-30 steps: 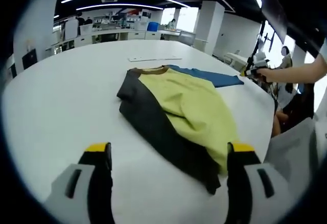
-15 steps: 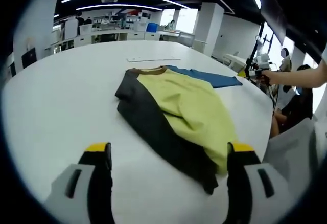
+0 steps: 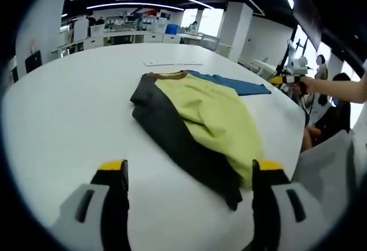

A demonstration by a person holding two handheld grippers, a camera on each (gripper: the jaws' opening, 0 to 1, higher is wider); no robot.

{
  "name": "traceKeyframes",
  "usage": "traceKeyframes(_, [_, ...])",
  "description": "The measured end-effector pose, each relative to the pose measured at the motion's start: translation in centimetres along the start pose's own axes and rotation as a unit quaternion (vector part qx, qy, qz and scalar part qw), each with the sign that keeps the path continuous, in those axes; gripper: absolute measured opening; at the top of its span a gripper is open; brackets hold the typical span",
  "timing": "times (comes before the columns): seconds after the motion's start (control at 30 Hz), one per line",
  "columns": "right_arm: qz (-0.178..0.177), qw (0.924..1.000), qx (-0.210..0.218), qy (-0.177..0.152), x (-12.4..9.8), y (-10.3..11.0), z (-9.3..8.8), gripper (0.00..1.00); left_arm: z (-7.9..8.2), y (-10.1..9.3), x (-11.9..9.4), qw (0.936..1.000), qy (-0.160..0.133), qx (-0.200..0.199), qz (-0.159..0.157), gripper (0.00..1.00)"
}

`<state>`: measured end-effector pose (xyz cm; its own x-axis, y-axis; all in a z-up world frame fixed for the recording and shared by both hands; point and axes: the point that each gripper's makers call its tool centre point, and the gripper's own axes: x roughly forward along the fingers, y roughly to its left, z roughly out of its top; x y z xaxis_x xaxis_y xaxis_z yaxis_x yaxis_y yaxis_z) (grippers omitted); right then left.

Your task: Fold the garment on the visible template until the final outline fits inside the template.

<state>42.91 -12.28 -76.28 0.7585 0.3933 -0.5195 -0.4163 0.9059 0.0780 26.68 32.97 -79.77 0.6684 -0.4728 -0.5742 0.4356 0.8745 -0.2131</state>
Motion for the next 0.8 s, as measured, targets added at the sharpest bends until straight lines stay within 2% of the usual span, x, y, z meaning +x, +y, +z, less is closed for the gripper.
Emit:
traceKeyframes(0.13, [0.002, 1.0, -0.008, 0.002, -0.2, 0.6, 0.0, 1.0, -0.7, -0.1, -0.3, 1.0, 0.002, -0.009, -0.001, 0.84])
traceKeyframes(0.2, [0.006, 0.9999, -0.008, -0.002, -0.5, 1.3, 0.2, 1.0, -1.1, -0.4, -0.6, 0.9999, 0.006, -0.016, -0.004, 0.81])
traceKeyframes(0.27, [0.009, 0.9999, -0.009, -0.005, -0.7, 2.0, 0.5, 1.0, -1.6, -1.0, -0.8, 0.9993, 0.012, -0.031, -0.016, 0.72])
traceKeyframes(0.37, [0.015, 0.9998, -0.012, -0.009, -0.8, 3.0, 0.7, 1.0, -2.3, -1.6, -1.1, 0.999, 0.019, -0.033, -0.023, 0.61])
traceKeyframes(0.5, [0.02, 0.9997, -0.014, -0.004, -0.6, 3.4, 0.2, 1.0, -3.3, -2.6, -1.2, 0.9979, 0.029, -0.047, -0.034, 0.52])
traceKeyframes(0.6, [0.023, 0.9996, -0.016, 0.001, -0.6, 4.0, -0.2, 1.0, -3.8, -3.1, -1.5, 0.9959, 0.038, -0.072, -0.038, 0.47])
traceKeyframes(0.8, [0.026, 0.9995, -0.016, 0.003, -0.6, 4.3, -0.4, 1.0, -5.1, -4.2, -1.9, 0.9928, 0.063, -0.086, -0.055, 0.27])
